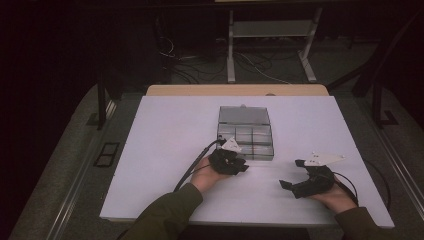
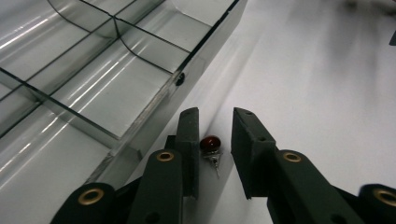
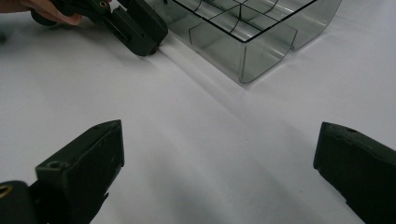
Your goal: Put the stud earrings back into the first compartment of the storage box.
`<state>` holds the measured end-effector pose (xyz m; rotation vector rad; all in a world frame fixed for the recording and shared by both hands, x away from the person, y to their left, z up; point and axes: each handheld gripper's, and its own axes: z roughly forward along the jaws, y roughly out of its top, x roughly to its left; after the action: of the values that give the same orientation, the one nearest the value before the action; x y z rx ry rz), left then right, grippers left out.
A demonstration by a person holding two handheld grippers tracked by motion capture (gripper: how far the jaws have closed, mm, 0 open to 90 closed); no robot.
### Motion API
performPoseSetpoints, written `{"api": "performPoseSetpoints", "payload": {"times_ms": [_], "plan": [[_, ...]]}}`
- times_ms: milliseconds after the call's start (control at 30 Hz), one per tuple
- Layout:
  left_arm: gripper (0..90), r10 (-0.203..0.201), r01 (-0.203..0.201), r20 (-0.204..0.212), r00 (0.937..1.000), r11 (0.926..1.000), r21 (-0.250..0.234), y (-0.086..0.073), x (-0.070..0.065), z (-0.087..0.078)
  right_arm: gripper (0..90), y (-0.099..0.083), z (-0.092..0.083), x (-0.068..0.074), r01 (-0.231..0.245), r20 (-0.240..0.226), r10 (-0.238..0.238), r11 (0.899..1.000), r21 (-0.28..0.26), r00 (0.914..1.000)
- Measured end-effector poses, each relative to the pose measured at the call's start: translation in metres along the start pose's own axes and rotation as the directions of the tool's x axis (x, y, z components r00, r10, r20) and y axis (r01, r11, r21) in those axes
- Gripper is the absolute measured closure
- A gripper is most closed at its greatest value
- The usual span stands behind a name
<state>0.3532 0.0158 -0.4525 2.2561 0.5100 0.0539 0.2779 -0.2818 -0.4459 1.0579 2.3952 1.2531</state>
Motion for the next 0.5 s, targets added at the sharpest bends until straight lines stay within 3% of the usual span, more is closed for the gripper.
{"api": "performPoseSetpoints", "payload": {"times_ms": [500], "plan": [[79.1, 0.025, -0.025, 0.020, 0.9995, 0.9997, -0.004, -0.0009, -0.0002, 0.0011, 1.3, 0.0000, 0.0002, -0.0001, 0.004, 0.001, -0.004, 1.000, 0.002, 1.0000]]}}
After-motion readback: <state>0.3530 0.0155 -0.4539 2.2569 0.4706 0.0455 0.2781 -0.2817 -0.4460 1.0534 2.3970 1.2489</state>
